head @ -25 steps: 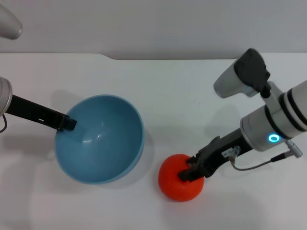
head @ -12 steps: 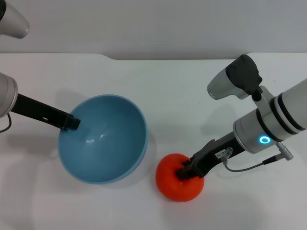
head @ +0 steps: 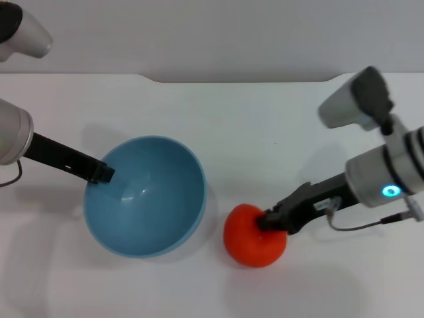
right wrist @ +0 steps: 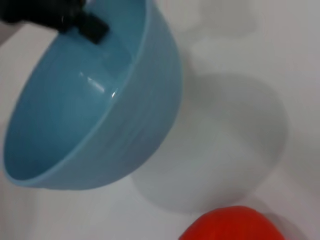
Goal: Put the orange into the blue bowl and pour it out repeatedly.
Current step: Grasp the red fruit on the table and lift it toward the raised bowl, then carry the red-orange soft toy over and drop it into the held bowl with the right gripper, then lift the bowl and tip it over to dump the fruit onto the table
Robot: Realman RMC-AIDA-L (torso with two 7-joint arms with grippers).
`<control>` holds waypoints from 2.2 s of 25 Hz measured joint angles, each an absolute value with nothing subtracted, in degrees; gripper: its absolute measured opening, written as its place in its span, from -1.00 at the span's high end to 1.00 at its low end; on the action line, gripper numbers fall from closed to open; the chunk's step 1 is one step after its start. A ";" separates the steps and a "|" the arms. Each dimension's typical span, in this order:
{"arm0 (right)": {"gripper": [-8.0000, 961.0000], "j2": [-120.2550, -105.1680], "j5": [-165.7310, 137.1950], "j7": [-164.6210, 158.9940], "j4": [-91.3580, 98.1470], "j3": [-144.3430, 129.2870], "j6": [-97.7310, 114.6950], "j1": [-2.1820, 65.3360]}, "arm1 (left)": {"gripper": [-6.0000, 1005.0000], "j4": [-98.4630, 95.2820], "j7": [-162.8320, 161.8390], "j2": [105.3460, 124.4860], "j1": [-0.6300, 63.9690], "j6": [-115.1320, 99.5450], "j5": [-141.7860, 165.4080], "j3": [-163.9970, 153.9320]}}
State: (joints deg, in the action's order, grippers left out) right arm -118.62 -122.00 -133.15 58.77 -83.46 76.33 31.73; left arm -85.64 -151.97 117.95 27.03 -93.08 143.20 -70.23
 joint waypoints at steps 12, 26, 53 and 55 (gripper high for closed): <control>0.93 -118.55 -108.11 -120.34 74.14 -63.10 98.71 24.25 | 0.99 -75.98 -154.27 118.15 33.89 -89.80 144.35 -79.63; 0.88 -118.63 -108.69 -117.72 75.72 -73.52 97.68 27.55 | 0.99 -73.44 -158.33 119.08 41.15 -87.01 141.09 -92.40; -0.10 -118.53 -136.85 -134.81 79.21 -54.57 102.55 22.21 | 0.99 -95.25 -152.29 118.10 24.02 -63.30 151.61 -101.05; -0.10 -118.44 -137.22 -134.39 78.26 -53.77 101.95 21.13 | 0.99 -97.81 -150.69 118.10 21.11 -57.65 155.52 -106.12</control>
State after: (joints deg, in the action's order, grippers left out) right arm -118.44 -137.22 -134.39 78.26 -53.77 101.95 21.13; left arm -97.81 -150.69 118.10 21.11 -57.65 155.52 -106.12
